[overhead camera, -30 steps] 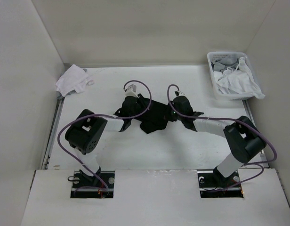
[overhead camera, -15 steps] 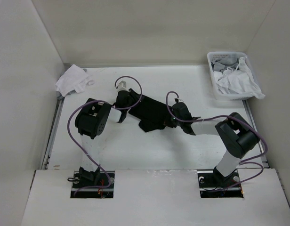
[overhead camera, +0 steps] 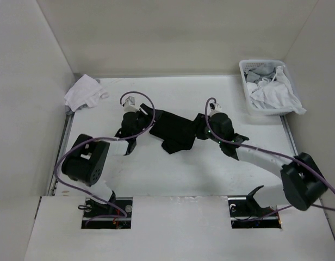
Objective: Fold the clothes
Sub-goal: Fold the tank top
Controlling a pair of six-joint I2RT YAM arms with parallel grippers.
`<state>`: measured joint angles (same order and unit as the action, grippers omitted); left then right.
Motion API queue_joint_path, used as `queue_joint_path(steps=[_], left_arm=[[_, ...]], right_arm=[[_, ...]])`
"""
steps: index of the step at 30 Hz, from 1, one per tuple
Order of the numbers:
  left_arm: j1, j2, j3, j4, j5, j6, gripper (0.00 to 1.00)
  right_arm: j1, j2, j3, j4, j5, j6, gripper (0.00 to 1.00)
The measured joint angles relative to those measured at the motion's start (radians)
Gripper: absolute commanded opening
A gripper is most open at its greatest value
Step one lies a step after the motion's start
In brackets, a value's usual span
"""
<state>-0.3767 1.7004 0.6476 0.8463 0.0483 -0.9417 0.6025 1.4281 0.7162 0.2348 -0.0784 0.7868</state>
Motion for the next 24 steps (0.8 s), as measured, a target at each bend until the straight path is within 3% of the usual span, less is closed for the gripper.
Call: queue_joint_path(steps=[6, 13, 17, 24], left_arm=[[-0.004, -0.243, -0.173, -0.074, -0.012, 0.049, 0.61], [-0.019, -0.626, -0.313, -0.397, -0.053, 0.115, 0.67], [-0.028, -0.808, -0.314, -0.554, -0.105, 0.137, 0.67], [0.006, -0.852, -0.335, -0.721, -0.169, 0.143, 0.65]], right_arm=[[-0.007, -0.256, -0.072, 0.035, 0.071, -0.078, 0.71], [-0.027, -0.338, -0.274, 0.118, 0.245, -0.114, 0.81], [-0.037, -0.382, -0.34, 0.134, 0.342, -0.121, 1.0], [-0.116, -0.479, -0.366, 0.159, 0.452, -0.109, 1.0]])
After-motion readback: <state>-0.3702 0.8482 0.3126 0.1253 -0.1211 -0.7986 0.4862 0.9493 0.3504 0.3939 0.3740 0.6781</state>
